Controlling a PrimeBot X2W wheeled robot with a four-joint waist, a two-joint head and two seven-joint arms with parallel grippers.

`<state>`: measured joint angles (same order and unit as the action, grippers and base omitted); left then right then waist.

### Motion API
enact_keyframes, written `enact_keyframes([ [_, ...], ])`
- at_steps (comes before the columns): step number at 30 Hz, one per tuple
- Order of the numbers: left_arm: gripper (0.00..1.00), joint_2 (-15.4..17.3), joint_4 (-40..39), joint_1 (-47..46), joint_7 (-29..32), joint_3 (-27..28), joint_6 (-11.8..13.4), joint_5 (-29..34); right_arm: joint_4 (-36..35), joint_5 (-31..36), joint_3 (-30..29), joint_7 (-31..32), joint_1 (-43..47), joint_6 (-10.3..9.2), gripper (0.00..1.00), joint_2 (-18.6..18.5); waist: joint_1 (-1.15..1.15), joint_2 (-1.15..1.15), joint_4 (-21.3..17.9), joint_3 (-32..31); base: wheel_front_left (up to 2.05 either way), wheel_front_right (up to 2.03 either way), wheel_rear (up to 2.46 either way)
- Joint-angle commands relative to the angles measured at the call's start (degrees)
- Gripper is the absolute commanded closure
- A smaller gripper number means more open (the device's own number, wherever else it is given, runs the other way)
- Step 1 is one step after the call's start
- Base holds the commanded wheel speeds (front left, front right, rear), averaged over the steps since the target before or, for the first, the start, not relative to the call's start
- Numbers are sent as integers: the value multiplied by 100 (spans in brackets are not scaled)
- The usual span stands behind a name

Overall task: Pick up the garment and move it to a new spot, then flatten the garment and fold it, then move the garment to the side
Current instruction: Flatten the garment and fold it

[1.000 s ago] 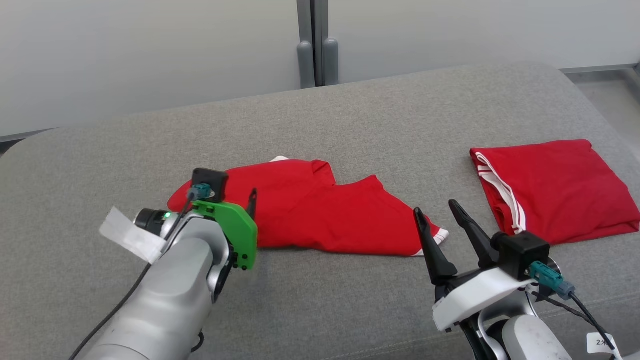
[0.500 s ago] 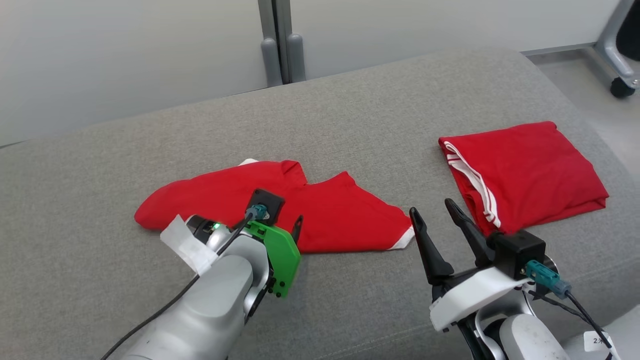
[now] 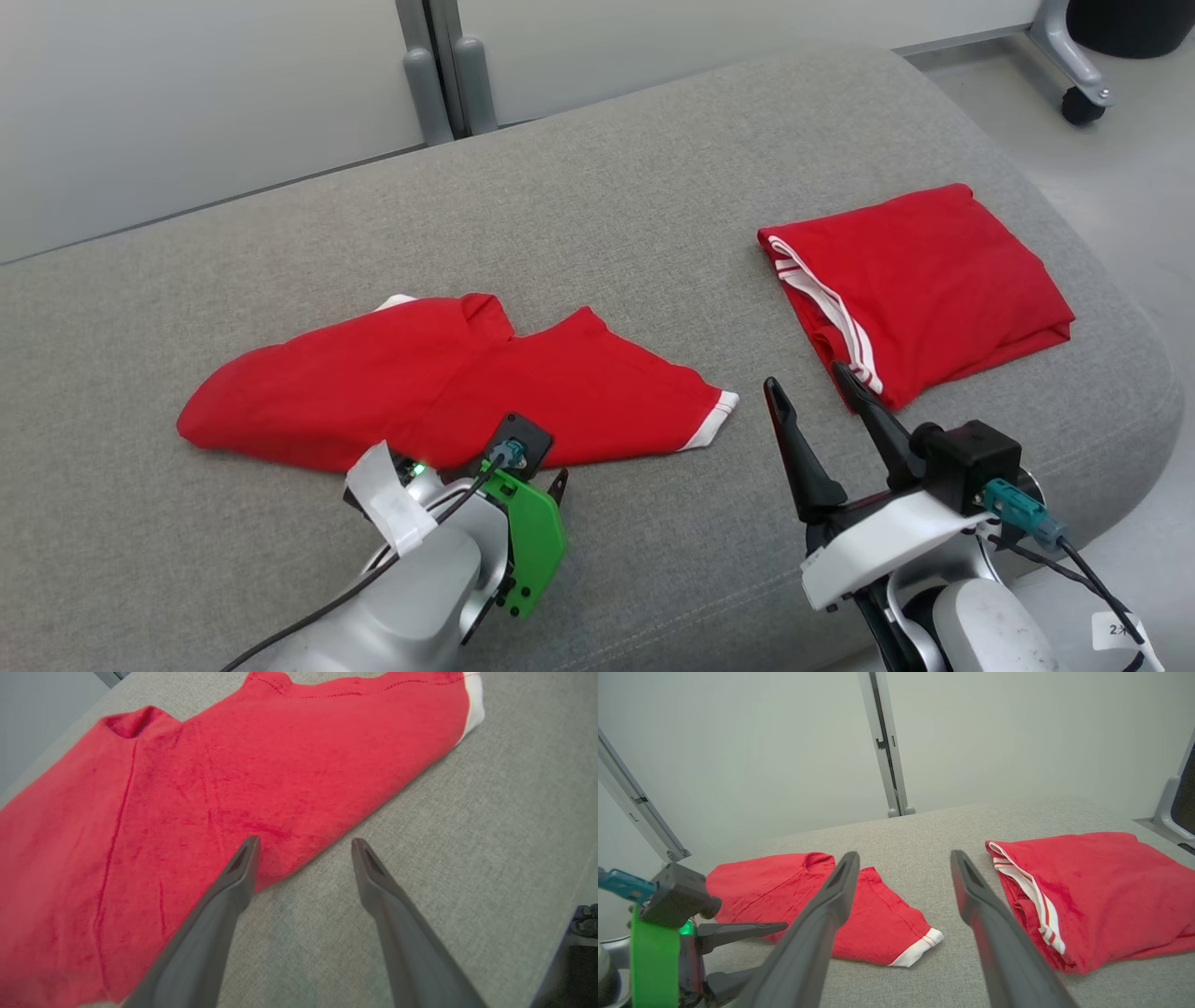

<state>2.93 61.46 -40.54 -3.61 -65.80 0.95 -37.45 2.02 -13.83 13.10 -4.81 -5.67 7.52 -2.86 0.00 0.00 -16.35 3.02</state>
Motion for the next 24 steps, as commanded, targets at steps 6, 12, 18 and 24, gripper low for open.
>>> enact_keyframes([
  [6, 0, 10, 141, -146, -95, -127, 129, 126, -30, -1, 47, -49, -123, -6, 0, -8, 0, 0, -129, 190, 0, 0, 0],
  [12, 0, 8, 309, -332, -130, -249, 310, 248, -44, -6, 58, -84, -201, -6, 0, -8, 0, 0, -272, 379, 0, 0, 0],
  [18, 100, 9, 187, -551, -244, -115, 122, 4, -6, -6, -15, -139, -232, -6, 0, -7, 0, 0, -328, 487, 0, 0, 0],
  [24, 100, 8, 54, -864, -308, -5, -160, -149, 34, -44, -25, -182, -210, -6, 0, -8, 0, 0, -284, 472, 0, 0, 0],
])
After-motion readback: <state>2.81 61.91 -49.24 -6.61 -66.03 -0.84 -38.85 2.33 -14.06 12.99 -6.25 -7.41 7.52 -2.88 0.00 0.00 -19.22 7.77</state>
